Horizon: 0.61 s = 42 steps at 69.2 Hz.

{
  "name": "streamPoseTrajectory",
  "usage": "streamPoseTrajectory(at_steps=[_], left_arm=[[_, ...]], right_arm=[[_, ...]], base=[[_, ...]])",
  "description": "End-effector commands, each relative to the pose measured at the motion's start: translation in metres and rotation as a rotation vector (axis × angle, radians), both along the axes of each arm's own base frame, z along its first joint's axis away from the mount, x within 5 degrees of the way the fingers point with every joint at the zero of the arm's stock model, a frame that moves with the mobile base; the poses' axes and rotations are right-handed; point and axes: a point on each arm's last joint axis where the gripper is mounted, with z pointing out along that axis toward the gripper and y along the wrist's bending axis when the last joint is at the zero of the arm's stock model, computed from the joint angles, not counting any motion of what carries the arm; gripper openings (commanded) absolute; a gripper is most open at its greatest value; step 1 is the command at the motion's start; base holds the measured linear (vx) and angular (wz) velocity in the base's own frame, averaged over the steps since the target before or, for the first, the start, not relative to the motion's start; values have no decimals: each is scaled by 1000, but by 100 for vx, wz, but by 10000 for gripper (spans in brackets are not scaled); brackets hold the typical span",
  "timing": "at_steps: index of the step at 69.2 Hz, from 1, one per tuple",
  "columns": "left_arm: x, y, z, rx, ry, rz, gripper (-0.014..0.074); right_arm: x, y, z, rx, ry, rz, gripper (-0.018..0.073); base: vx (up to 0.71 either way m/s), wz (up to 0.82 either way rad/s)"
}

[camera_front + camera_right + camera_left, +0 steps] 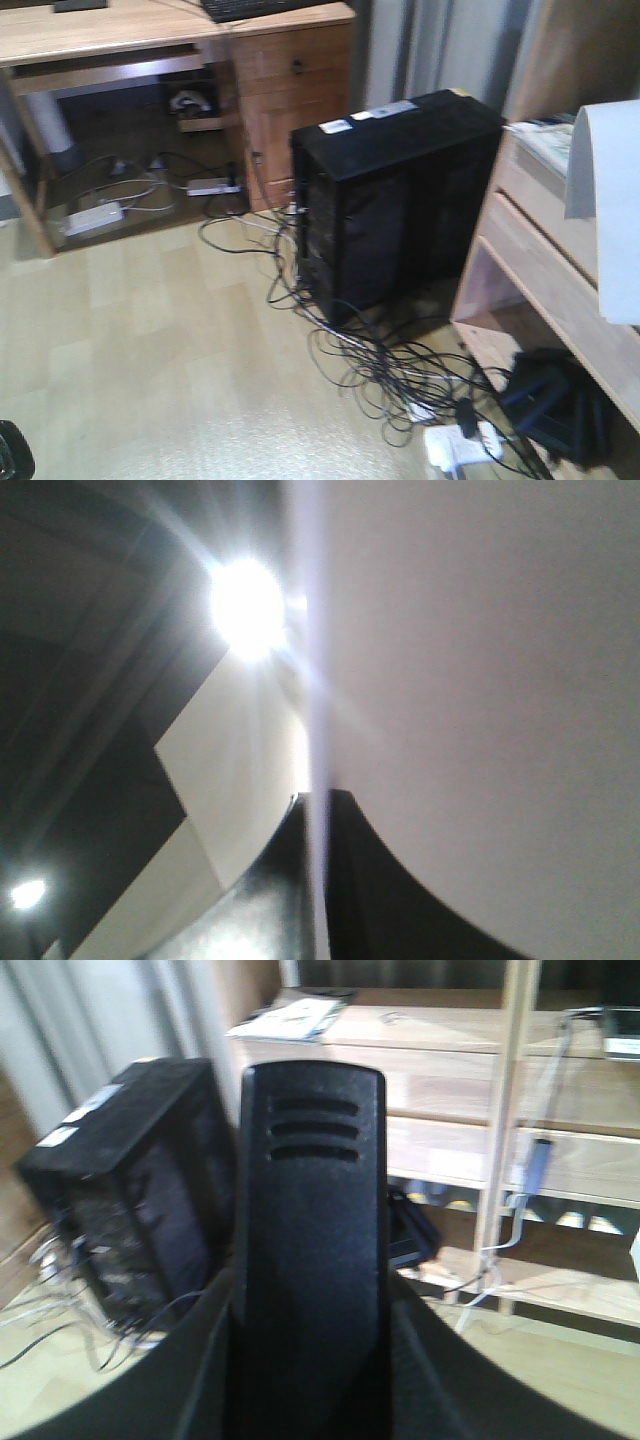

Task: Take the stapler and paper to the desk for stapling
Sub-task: 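Drive the base to the wooden desk holding stapler and paper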

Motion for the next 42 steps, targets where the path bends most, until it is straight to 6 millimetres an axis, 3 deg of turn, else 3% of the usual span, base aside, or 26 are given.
streamPoseTrajectory(at_steps=[1,42], left_arm=[[2,-2,17,-105,-80,2,-7],[2,-2,17,-106,-79,1,-8]], right_arm=[[-5,0,11,0,-64,-2,-1],[-5,0,11,2,-62,-2,-1]], base=[[6,38],[11,46]])
